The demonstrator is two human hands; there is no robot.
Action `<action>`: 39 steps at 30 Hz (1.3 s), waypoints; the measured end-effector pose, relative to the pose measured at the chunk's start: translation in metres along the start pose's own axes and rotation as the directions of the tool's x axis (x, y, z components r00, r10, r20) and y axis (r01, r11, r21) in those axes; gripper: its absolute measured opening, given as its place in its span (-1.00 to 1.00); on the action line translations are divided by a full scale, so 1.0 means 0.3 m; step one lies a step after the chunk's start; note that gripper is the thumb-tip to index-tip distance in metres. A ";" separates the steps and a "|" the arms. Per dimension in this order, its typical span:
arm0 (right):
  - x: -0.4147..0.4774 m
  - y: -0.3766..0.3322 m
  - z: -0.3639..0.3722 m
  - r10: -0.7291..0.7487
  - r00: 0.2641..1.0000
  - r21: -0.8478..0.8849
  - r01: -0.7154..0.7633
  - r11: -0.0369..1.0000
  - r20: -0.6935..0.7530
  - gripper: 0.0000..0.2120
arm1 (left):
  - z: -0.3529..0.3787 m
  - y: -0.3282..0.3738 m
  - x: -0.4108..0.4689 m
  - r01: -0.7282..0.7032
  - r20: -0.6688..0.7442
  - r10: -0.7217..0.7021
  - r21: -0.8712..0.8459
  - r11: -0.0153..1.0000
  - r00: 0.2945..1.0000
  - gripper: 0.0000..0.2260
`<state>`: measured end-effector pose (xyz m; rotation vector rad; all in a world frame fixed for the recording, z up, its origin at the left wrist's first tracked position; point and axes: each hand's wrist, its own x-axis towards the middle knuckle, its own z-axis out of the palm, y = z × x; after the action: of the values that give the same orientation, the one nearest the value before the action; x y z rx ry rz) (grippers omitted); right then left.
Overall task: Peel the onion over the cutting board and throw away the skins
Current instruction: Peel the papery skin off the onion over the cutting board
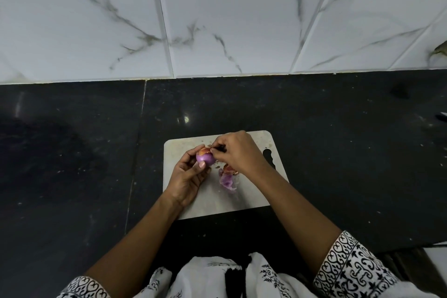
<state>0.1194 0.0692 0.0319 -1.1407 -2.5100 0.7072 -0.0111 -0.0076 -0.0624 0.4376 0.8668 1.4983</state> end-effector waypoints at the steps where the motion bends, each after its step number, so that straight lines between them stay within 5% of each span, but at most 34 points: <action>1: -0.001 -0.001 0.002 0.006 1.000 -0.004 -0.006 1.000 -0.010 -0.79 | 0.001 0.000 0.000 -0.002 0.000 0.002 0.005 1.000 1.000 -0.32; 8: -0.009 0.012 0.045 0.004 0.995 -0.065 -0.010 0.998 -0.098 -0.83 | -0.001 -0.004 -0.004 0.004 0.011 -0.004 0.038 0.999 1.000 -0.31; 13: -0.005 0.037 0.046 0.127 0.987 0.175 -0.108 0.979 -0.103 -0.92 | 0.003 0.006 -0.003 0.057 0.058 -0.056 -0.016 0.998 0.997 -0.35; 20: -0.009 0.058 0.086 0.394 0.919 0.664 -0.307 0.682 0.021 -0.90 | 0.006 0.014 -0.001 0.162 0.084 -0.150 -0.170 0.972 0.985 -0.46; 25: -0.026 0.061 0.084 0.413 0.905 0.721 -0.353 0.597 0.101 -0.90 | -0.001 0.013 0.005 0.206 0.076 -0.194 -0.232 0.951 0.978 -0.44; 31: -0.043 0.049 0.085 0.327 0.945 0.542 -0.269 0.796 -0.012 -0.84 | -0.001 0.017 0.001 0.193 0.131 -0.167 -0.221 0.956 0.977 -0.43; 39: -0.034 0.040 0.086 0.327 0.945 0.546 -0.263 0.795 -0.021 -0.97 | 0.013 0.009 -0.004 0.137 0.065 -0.130 -0.121 0.983 0.989 -0.37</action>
<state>0.1216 0.0602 0.0030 -1.3095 -1.8570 1.2891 -0.0097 -0.0077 -0.0577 0.3221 0.7390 1.4013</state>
